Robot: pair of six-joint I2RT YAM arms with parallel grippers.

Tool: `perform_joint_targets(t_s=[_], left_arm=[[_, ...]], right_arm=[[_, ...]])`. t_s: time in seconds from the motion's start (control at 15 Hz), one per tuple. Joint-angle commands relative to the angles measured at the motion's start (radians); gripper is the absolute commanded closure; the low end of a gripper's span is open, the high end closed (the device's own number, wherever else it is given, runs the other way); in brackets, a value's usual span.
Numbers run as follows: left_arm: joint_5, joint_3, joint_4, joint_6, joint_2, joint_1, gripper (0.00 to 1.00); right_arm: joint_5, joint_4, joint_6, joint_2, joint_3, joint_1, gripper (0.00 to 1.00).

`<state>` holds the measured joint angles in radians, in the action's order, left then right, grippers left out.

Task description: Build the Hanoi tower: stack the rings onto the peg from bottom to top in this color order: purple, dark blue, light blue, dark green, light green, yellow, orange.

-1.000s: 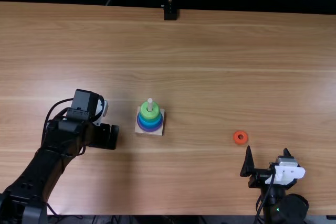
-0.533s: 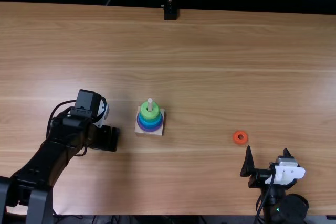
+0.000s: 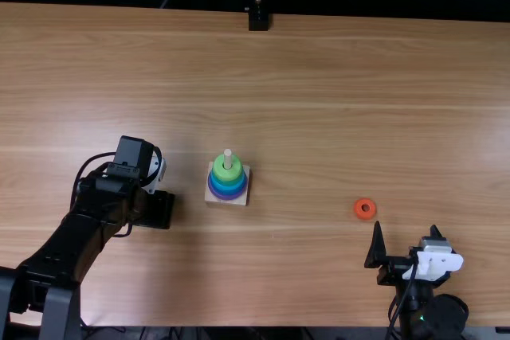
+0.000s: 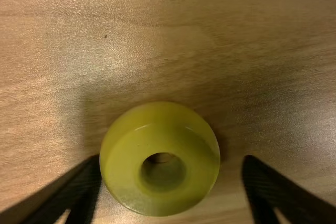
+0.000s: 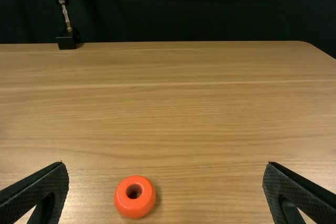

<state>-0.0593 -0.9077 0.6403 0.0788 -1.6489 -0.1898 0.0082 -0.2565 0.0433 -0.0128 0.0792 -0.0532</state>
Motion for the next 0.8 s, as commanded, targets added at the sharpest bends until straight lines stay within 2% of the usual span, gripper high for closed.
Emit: perform_joint_targets(t_s=[0.0, 0.2, 0.4, 0.73], left_arm=[[-0.014, 0.006, -0.002, -0.005, -0.012, 0.003, 1.0], [-0.011, -0.002, 0.006, -0.013, -0.009, 0.01, 1.0], [-0.007, -0.111, 0.03, -0.014, 0.0, 0.016, 1.0], [0.006, -0.381, 0.385, -0.016, -0.003, 0.015, 1.0]], right_arm=[[0.007, -0.072, -0.003, 0.013, -0.068, -0.008, 0.0], [0.007, -0.072, -0.003, 0.013, -0.068, -0.008, 0.0], [0.007, -0.072, -0.003, 0.013, -0.068, -0.008, 0.0], [0.007, -0.072, -0.003, 0.013, -0.068, -0.008, 0.0]])
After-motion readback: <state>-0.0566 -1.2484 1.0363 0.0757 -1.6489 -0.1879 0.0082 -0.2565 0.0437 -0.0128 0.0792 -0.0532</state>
